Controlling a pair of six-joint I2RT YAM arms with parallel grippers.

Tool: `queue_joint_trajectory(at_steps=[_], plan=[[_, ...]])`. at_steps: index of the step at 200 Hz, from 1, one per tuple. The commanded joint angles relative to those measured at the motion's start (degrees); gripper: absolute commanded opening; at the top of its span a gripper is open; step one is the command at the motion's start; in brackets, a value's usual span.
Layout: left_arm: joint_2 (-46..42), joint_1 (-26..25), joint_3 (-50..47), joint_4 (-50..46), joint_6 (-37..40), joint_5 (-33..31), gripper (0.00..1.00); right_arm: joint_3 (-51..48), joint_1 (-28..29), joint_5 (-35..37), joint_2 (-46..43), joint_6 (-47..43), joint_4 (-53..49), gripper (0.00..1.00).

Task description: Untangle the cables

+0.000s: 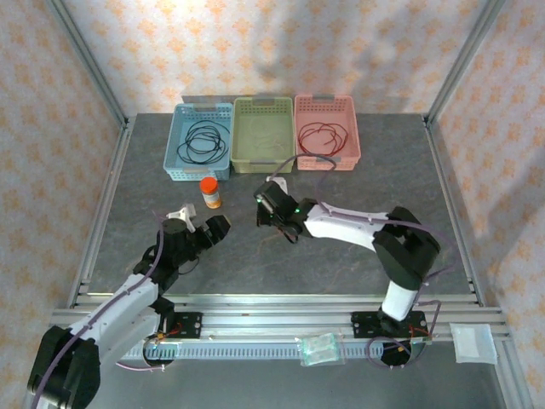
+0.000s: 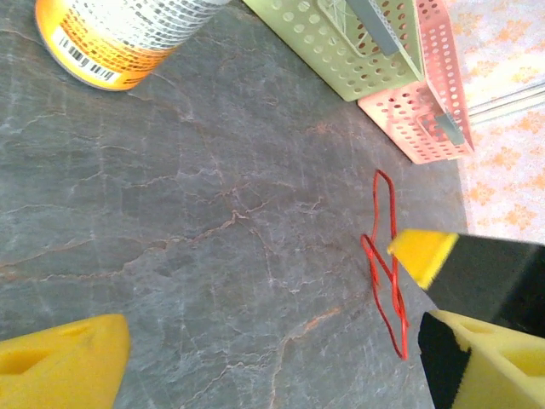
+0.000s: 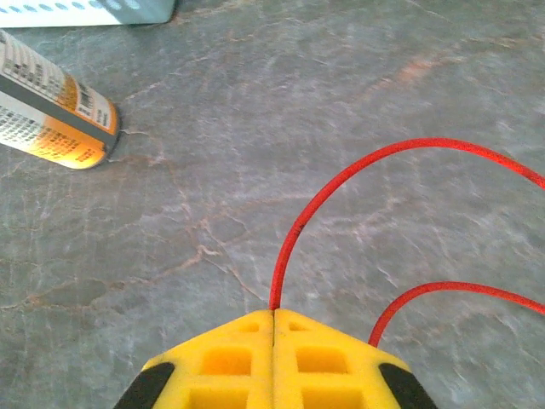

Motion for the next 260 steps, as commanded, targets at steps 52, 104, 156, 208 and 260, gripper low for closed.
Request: queue_joint_trajectory(at_steps=[52, 104, 156, 208, 260], plan=[[11.0, -8.8, 5.0, 12.3, 0.5, -4.9, 0.90, -6.8, -0.2, 10.0, -14.2, 4.1, 0.5, 0.00], [22.8, -15.1, 12.8, 17.9, 0.9, -5.7, 0.90, -9.5, -0.7, 12.0, -20.4, 6.9, 0.3, 0.00], [29.0, -18.6, 18.1, 21.1, 2.3, -5.5, 0.91, -12.4, -2.2, 15.2, -29.1, 8.2, -1.6, 0.00], [31.6, -19.1, 23.5, 21.0, 4.4, -5.2, 0.91, -9.6, -6.3, 15.0, -34.4, 6.0, -4.0, 0.00], [34.2, -19.1, 31.2, 17.3, 7.4, -5.4, 0.90, -3.0, -9.0, 14.8, -34.3, 1.9, -5.2, 0.00]])
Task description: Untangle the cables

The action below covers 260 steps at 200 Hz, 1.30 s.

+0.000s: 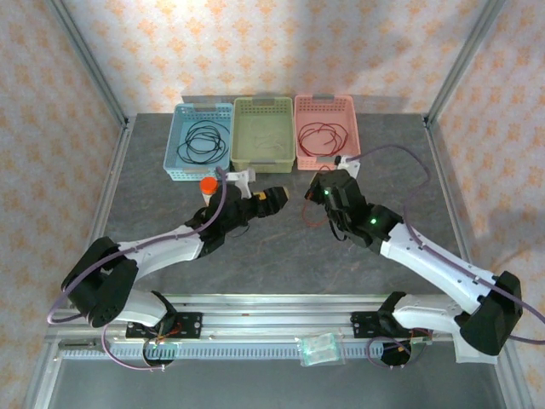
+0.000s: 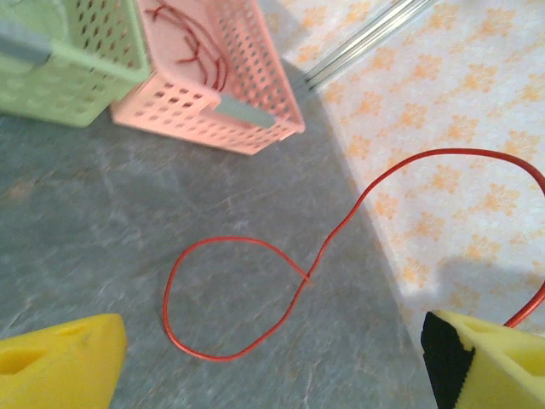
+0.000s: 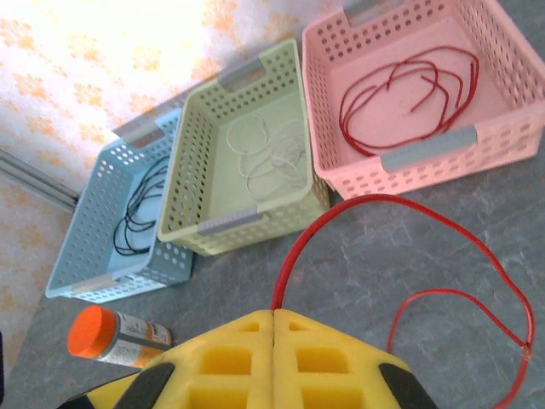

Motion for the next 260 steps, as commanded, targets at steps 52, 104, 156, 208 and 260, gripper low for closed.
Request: queue_joint_trajectory(at_steps=[52, 104, 156, 208, 260], plan=[[3.5, 0.3, 11.6, -5.9, 5.6, -2.2, 0.90, 10.9, -3.6, 1.3, 1.4, -6.3, -2.0, 0.00], [5.6, 4.0, 17.4, -7.3, 6.6, -1.4, 0.90, 18.4, -6.0, 0.5, 6.0, -10.2, -1.7, 0.00], [9.9, 6.6, 25.1, -11.3, 9.0, 0.2, 0.90, 26.0, -9.5, -0.9, 11.8, -14.2, -1.3, 0.00], [15.0, 7.4, 33.1, -13.4, 10.1, 1.5, 0.90, 35.8, -14.4, -4.2, 20.1, -17.2, -1.5, 0.00], [20.2, 7.7, 41.8, -17.0, 12.7, 1.8, 0.90, 48.6, -18.0, -5.7, 29.9, -20.2, -3.8, 0.00]])
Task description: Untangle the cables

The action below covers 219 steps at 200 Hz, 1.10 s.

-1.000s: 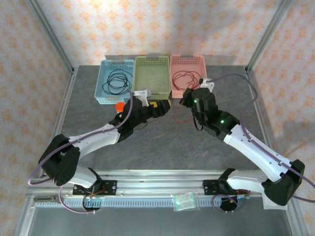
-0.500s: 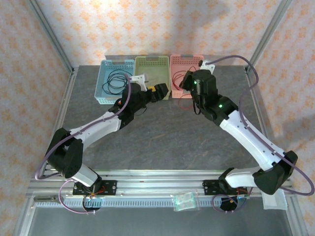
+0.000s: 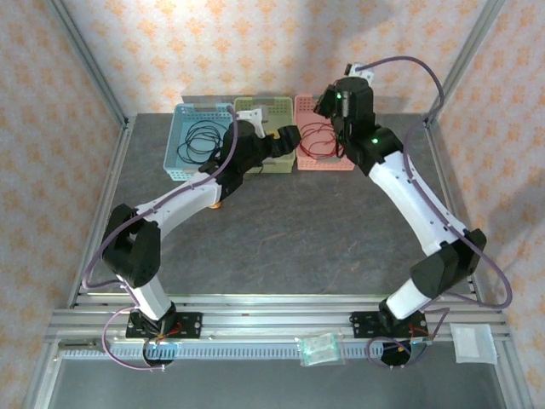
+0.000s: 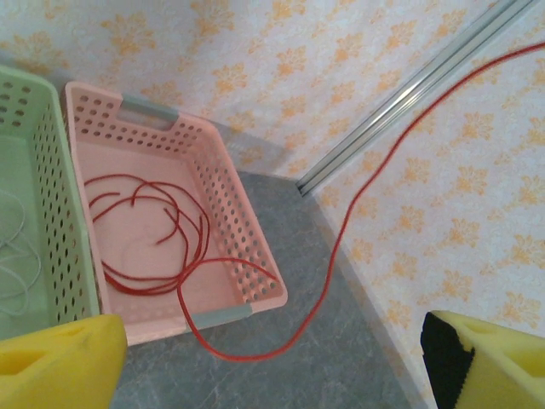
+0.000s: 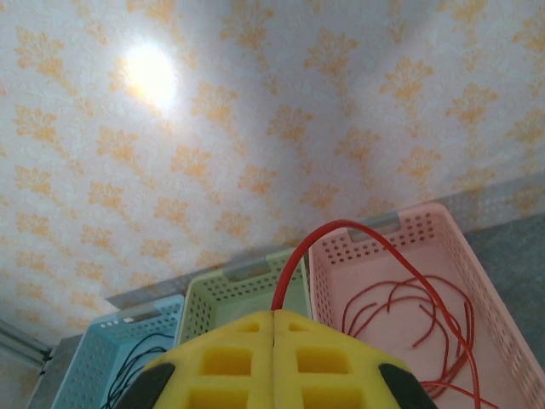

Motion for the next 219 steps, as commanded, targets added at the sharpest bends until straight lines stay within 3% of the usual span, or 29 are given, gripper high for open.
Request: queue_joint_trajectory(at_steps=[1, 90, 121, 163, 219], plan=[[2.1, 0.5, 4.7, -2.4, 3.1, 0.9, 0.90, 5.6, -1.6, -1.2, 3.5, -2.7, -1.4, 0.00], [10.4, 1.0, 15.1, -8.3, 4.1, -1.6, 0.90, 27.1, -6.6, -3.6, 24.8, -3.4, -6.4, 0.00], [12.6, 1.2, 13.8, -10.6, 2.1, -5.3, 0.89, 28.3, -7.4, -3.0, 29.4, -0.3, -6.9, 0.00], [13.4, 1.3, 11.3, -9.8, 1.5, -5.2, 0.90, 29.7, -8.7, -3.7, 35.6, 3.0, -9.2, 0.01], [14.4, 1.3, 9.4, -9.6, -0.5, -4.5, 0.89, 31.5, -10.3, -10.7, 39.9, 5.9, -12.9, 0.30]])
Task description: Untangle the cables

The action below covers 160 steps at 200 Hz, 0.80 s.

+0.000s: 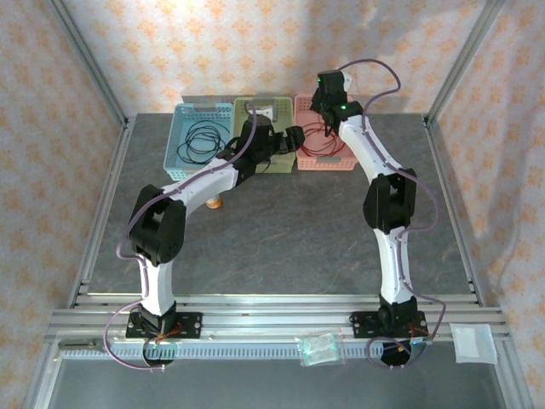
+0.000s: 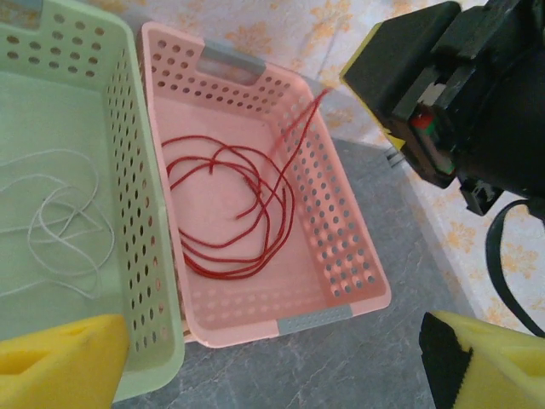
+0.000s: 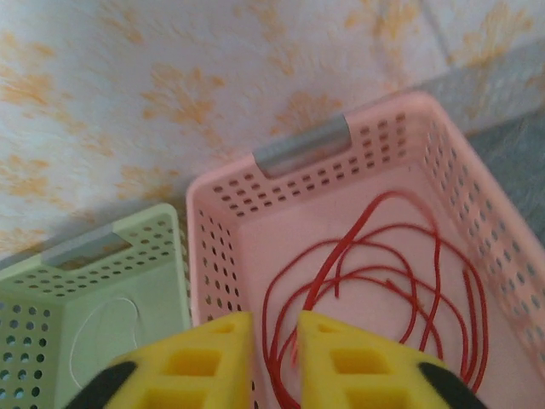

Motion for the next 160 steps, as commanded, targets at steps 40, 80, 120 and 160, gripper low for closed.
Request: queue_joint_trajectory(at_steps=[40, 80, 120, 160], plan=[[0.4, 0.4, -3.0, 1.1, -2.6, -0.1, 0.90, 2.5, -0.2, -3.2, -1.4, 1.0, -2.9, 0.43], [-6.0, -0.6, -4.9, -0.7, 1.2, -5.8, 0.92, 1.9, -0.2, -5.6, -7.4, -1.6, -3.1, 0.84], [-17.5, -1.5, -12.6, 0.7, 5.7, -13.8, 0.99, -11.3, -0.3, -7.7, -20.7, -3.8, 0.9, 0.96], [-30.9, -1.8, -27.6, 7.7, 10.9, -22.5, 0.99, -35.3, -0.1, -7.0, -39.3, -3.4, 12.7, 0.99]])
